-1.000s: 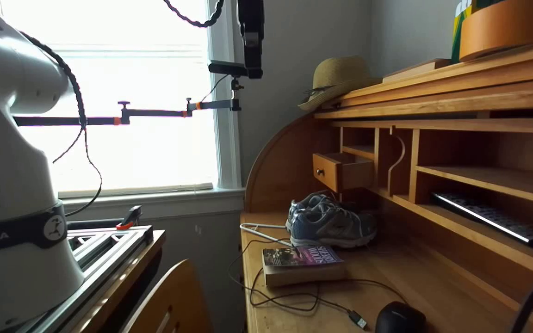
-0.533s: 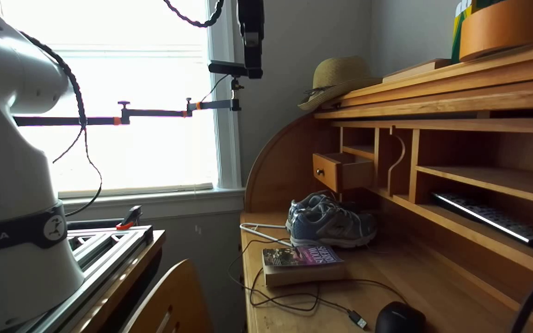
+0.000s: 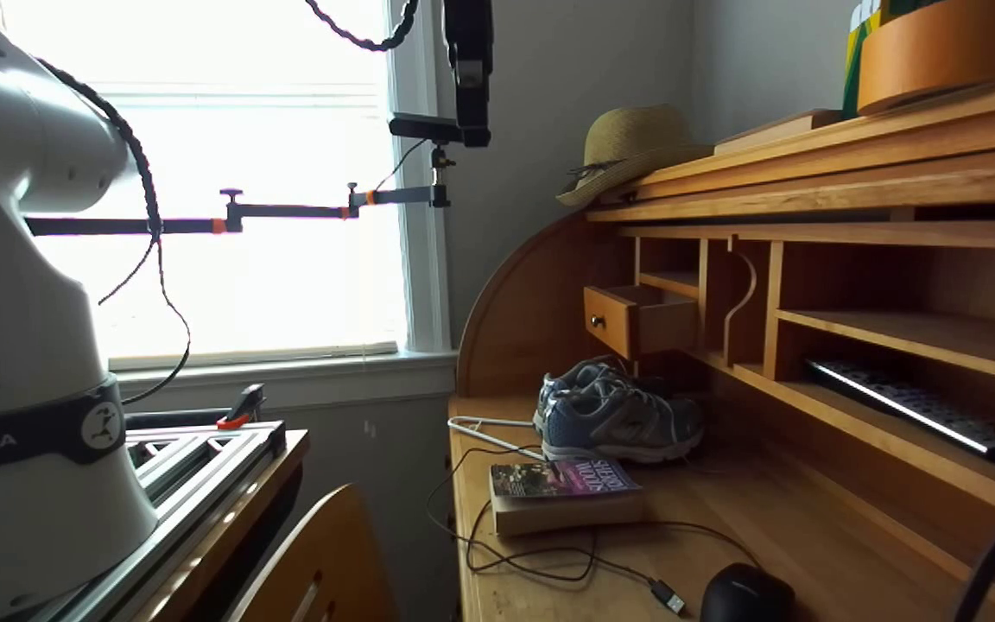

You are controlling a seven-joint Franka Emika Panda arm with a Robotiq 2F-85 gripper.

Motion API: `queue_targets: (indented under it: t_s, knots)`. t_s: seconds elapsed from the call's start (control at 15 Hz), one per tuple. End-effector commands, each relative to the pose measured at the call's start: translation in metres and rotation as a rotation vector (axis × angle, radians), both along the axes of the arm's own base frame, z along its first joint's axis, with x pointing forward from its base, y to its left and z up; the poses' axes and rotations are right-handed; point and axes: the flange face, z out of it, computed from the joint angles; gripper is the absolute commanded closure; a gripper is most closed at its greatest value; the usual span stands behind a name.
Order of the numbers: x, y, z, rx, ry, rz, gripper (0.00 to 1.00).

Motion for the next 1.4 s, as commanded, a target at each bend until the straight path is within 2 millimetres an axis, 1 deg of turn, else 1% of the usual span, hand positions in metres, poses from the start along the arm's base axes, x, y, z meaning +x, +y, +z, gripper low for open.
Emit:
queue_targets:
  t_s: [0.0,1.13,1.33]
  knots:
    - [0.0001,-0.0001,0.0006,0.000,0.001,0.000,0.00]
    - [0.0001,-0.0001,0.0006,0.000,0.001,0.000,0.00]
    - [0.0014,0.0018,0.0103,0.019,-0.017,-0.011,0.00]
